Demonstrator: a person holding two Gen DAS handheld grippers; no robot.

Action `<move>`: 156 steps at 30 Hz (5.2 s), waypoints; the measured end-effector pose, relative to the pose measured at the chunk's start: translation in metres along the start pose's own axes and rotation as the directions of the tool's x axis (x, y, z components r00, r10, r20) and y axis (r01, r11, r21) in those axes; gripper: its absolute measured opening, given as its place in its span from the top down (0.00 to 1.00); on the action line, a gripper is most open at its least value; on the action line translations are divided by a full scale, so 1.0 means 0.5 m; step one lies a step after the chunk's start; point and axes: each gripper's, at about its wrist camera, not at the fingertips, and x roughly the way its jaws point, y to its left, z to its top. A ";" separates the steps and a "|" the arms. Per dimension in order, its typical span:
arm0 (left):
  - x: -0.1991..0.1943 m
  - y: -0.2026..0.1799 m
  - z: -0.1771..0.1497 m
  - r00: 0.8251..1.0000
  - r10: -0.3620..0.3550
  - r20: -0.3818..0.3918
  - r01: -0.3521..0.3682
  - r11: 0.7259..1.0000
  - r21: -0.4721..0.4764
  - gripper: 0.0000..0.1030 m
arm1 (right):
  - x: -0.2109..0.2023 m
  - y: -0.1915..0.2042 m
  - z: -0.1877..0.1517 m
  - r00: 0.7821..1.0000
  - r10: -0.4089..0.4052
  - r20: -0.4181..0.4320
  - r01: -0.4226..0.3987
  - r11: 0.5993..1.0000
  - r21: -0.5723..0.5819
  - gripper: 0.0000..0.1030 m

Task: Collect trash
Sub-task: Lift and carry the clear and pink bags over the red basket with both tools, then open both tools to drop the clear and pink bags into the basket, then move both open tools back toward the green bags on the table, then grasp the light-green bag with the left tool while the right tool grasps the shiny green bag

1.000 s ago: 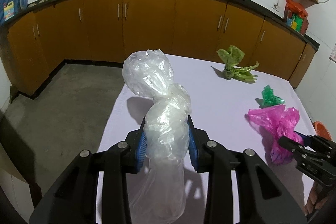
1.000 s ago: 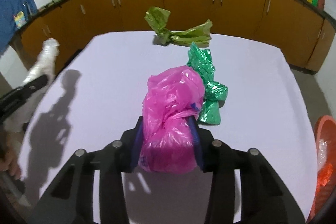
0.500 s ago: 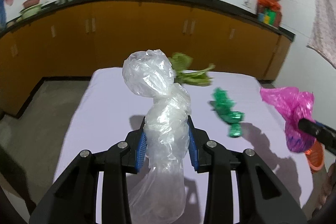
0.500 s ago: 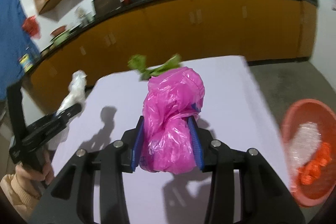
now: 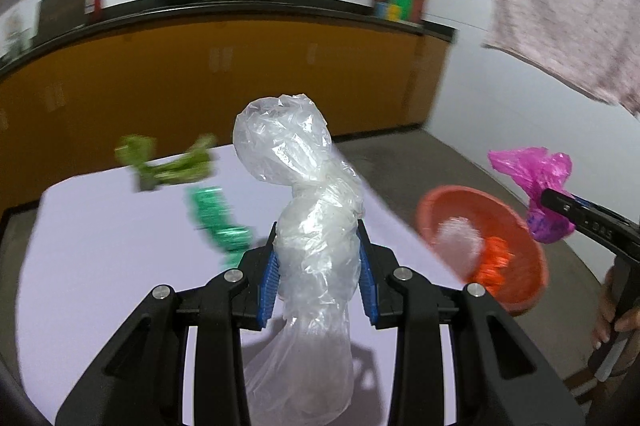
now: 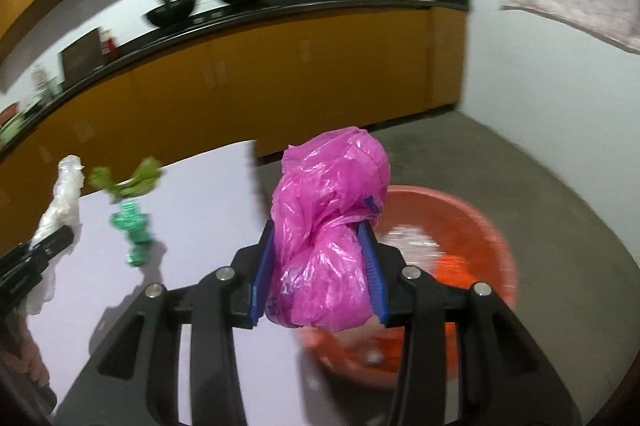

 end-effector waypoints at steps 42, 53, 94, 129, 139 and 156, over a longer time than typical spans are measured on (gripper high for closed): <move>0.193 -0.356 -0.021 0.956 -0.241 -0.164 0.272 0.942 0.199 0.66 | 0.038 -0.212 -0.029 0.997 -0.078 -0.008 0.078 0.986 0.144 0.61; 0.217 -0.364 -0.024 0.953 -0.238 -0.188 0.275 0.940 0.204 0.66 | 0.048 -0.217 -0.021 0.999 -0.054 -0.001 0.054 0.985 0.164 0.57; -0.022 0.296 -0.088 0.916 0.399 -0.049 -0.401 0.899 -0.173 0.24 | 0.164 0.315 -0.045 0.919 0.353 -0.175 -0.379 0.914 -0.146 0.35; 0.204 0.420 0.043 0.903 0.426 -0.045 -0.426 0.883 -0.197 0.02 | 0.351 0.441 -0.076 0.897 0.326 -0.297 -0.395 0.894 -0.212 0.65; 0.297 0.490 0.081 0.882 0.448 -0.148 -0.472 0.830 -0.296 0.20 | 0.328 0.401 -0.073 0.912 0.314 -0.262 -0.380 0.889 -0.256 0.65; 0.171 0.364 0.028 0.928 0.355 -0.116 -0.372 0.910 -0.183 0.90 | 0.247 0.328 -0.051 0.930 0.304 -0.208 -0.342 0.923 -0.179 0.65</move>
